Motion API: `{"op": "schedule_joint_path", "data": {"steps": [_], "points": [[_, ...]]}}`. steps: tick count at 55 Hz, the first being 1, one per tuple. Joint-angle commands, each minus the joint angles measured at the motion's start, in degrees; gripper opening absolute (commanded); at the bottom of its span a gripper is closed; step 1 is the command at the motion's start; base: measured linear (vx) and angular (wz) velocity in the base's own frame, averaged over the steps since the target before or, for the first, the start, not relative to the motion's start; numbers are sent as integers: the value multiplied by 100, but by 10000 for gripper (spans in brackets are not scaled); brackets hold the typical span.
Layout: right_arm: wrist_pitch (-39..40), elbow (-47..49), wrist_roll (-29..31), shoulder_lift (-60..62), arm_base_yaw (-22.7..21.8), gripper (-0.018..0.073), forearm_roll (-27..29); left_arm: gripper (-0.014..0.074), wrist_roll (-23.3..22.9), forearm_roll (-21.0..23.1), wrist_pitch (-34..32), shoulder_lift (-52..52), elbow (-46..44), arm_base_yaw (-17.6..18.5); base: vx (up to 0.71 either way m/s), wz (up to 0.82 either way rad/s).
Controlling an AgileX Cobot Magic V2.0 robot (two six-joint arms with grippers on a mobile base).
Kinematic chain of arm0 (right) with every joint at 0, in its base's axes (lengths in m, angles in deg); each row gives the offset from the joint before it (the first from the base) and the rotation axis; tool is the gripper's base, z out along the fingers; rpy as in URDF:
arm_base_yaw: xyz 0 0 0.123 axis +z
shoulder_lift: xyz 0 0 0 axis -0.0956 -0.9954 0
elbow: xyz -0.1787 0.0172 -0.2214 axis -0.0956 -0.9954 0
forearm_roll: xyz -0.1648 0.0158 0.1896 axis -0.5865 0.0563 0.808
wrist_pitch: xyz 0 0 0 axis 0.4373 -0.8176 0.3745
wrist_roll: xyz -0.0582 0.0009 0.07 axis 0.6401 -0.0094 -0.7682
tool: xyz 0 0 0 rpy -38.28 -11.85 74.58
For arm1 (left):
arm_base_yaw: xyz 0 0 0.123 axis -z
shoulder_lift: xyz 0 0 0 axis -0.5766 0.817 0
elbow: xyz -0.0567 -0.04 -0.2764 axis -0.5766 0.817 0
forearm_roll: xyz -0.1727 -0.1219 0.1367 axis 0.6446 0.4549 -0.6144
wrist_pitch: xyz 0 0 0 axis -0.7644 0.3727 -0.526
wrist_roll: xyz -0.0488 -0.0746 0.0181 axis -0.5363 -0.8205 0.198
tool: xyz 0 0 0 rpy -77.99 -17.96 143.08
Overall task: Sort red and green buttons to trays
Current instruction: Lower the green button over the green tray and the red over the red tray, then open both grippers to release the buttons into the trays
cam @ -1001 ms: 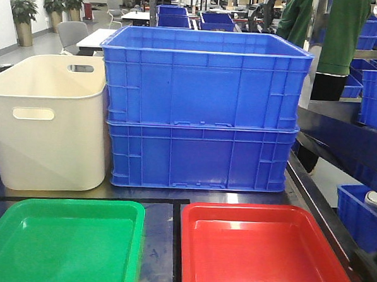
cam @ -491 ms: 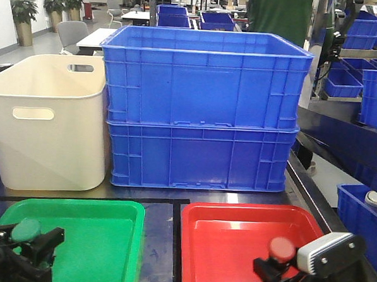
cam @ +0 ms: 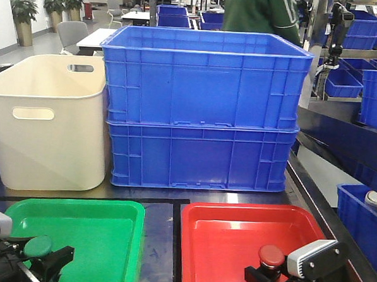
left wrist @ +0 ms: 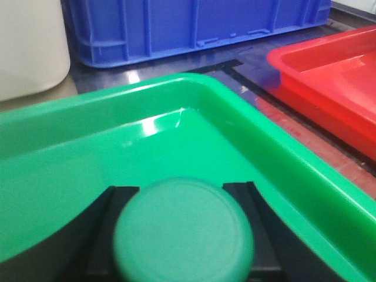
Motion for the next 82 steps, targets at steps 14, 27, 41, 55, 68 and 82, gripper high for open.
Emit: {"op": "schedule_joint_path", "data": {"steps": [14, 27, 41, 55, 68, 82], "points": [[422, 138, 4, 188, -6, 562, 426, 522, -157, 160, -350, -229, -189, 24, 0, 0], [619, 138, 9, 1043, -6, 562, 426, 521, -174, 160, -163, -1181, -189, 24, 0, 0], [238, 138, 3, 2127, -12, 522, 344, 434, -945, -57, 302, -2438, -189, 24, 0, 0], [-3252, 138, -1350, 4193, -12, 61, -288, 0, -3314, -2430, 1930, -4234, 305, 24, 0, 0], [-5383, 138, -1778, 5299, -12, -10, -387, -7, -4714, -3723, 1687, -5566, 1367, 24, 0, 0], [-5341, 138, -1757, 5323, -12, -8, -387, -6, -4714, -3781, 1675, -5703, 1448, 24, 0, 0]]}}
